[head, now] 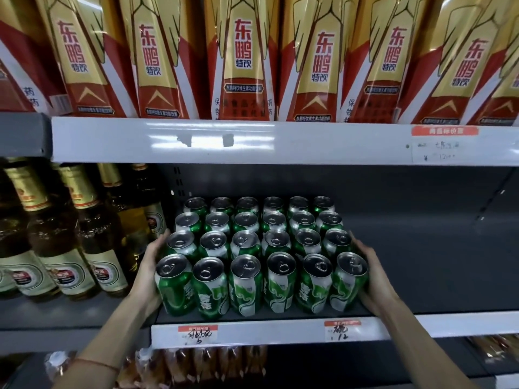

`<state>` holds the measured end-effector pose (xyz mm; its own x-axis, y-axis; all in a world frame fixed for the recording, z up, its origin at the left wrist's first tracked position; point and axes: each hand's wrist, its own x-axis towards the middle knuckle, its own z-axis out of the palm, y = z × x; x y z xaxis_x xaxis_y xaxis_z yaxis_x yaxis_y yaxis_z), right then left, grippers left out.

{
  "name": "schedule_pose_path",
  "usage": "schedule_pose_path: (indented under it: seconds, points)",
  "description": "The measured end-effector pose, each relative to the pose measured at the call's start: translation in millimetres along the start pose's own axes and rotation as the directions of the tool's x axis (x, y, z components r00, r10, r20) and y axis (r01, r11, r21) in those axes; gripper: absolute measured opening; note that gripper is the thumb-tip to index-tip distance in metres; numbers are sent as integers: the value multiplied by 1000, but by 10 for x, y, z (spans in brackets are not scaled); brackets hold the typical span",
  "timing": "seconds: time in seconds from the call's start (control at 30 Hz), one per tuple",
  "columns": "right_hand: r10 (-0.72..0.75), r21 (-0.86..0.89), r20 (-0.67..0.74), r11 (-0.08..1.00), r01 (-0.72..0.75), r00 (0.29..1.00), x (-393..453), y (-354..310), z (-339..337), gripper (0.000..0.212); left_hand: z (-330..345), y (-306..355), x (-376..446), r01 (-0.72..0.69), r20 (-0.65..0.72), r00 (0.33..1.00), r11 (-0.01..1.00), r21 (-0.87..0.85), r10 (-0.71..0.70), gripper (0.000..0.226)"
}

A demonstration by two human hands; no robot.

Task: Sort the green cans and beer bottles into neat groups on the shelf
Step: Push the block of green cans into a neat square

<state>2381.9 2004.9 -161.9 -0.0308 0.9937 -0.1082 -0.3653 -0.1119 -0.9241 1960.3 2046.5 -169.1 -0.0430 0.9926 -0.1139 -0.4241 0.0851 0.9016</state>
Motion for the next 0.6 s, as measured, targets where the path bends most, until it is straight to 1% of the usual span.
schedule_pose_path:
  seconds: [0.07,0.1,0.17,0.27,0.37,0.43,0.53,0.6]
  points:
    - [-46,4,-56,999,47,997,-32,34,-9,55,-37,-5,-43,-8,-33,999,1000,-6,8,37]
    - [-69,8,-90,997,70,994,-46,59,-31,53,-60,-15,-70,-13,-36,999,1000,-5,13,44]
    - [-99,17,-138,995,102,985,-85,90,-58,51,-88,-29,-145,-27,-3,1000,1000,6,27,54]
    - [-133,-19,-168,991,132,977,-173,79,-45,56,-47,-22,-284,-77,2,997,995,59,77,60]
    - [-178,-119,-154,980,160,972,-259,75,-39,63,8,6,-432,-117,1,993,987,111,118,71]
    - [-222,-228,-132,955,188,966,-309,108,-58,74,22,12,-513,-138,11,990,980,146,138,81]
    - [-295,-380,-117,895,232,948,-423,171,-60,87,17,-3,-601,-178,29,984,961,213,176,84]
    - [-332,-482,-98,841,248,938,-491,197,-57,99,5,-22,-669,-202,46,979,934,295,197,90]
